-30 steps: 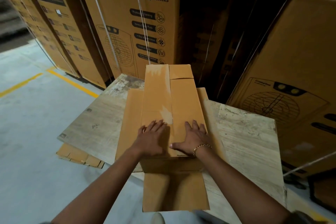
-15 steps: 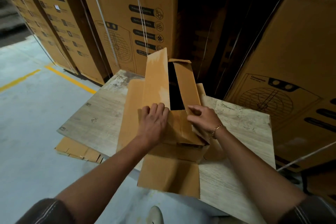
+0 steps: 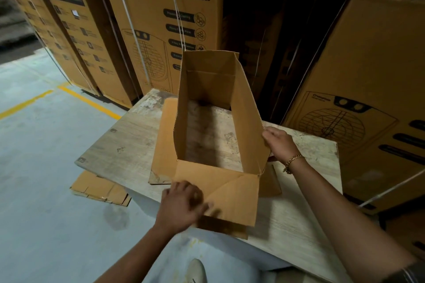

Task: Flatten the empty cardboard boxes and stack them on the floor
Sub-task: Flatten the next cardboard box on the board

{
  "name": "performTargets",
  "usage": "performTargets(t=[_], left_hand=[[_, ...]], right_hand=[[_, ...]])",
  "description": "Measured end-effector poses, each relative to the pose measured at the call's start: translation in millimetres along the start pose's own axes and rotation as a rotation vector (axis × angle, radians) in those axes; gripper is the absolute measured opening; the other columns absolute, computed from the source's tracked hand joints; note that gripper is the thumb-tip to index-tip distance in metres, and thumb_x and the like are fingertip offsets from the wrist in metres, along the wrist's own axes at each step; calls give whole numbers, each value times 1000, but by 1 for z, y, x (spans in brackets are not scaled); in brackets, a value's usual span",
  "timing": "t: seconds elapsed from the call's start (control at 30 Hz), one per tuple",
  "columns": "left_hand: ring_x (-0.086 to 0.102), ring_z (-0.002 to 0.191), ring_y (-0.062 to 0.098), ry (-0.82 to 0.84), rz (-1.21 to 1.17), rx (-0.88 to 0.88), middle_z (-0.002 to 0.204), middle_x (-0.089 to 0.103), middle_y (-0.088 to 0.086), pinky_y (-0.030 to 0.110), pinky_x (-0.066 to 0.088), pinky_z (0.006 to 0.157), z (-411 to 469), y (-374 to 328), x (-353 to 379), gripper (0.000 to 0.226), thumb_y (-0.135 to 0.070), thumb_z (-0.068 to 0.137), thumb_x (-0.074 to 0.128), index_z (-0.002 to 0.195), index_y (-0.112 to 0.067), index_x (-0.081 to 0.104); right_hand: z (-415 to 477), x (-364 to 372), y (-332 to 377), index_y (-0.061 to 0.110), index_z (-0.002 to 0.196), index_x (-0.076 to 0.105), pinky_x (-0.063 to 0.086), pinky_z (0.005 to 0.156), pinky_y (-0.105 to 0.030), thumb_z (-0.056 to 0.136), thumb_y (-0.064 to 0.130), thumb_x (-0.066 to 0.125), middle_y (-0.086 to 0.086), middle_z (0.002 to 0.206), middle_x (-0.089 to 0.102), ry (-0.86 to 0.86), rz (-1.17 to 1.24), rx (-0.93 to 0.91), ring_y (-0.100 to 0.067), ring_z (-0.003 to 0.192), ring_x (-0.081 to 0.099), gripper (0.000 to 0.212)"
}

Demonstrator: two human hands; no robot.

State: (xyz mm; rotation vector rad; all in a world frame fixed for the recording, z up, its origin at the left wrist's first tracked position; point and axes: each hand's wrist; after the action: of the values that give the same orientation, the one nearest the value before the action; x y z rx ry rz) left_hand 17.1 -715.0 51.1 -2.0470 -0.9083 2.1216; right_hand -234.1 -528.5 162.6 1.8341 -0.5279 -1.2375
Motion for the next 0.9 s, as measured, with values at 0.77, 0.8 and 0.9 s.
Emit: performTargets(t=[0.77,0.8,0.9], left_hand=[[63,96,23,-412,-577,-304,121,68,9,35,47,77,41,19,-110,33,-23,106,47,130,-15,68],[62,105,25,-415,-500,-244,129,66,8,37,49,82,35,13,-111,35,-21,105,48,136,-19,64],[48,135,20,-352,-292,-133,151,50,-4,44,41,110,27,1,-103,47,-28,102,49,149,-32,49]], right_hand=[[-9,42,-58,18,130,46,61,58,-35,98,9,55,-10,121,65,169,402,376,-22,77,75,34],[-9,46,-65,14,130,49,61,60,-35,97,16,60,-10,121,66,197,333,408,-20,77,74,35],[-16,45,-82,12,139,45,57,86,-44,84,45,68,-11,132,59,110,-108,387,-27,106,64,68]])
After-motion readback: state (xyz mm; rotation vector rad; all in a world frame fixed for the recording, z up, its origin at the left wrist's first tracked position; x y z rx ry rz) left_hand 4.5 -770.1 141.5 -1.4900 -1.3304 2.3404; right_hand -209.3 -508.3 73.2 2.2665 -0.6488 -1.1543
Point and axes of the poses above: each hand's wrist, its own z-axis towards the middle knuckle, its own x-axis out of the palm, y = z × x
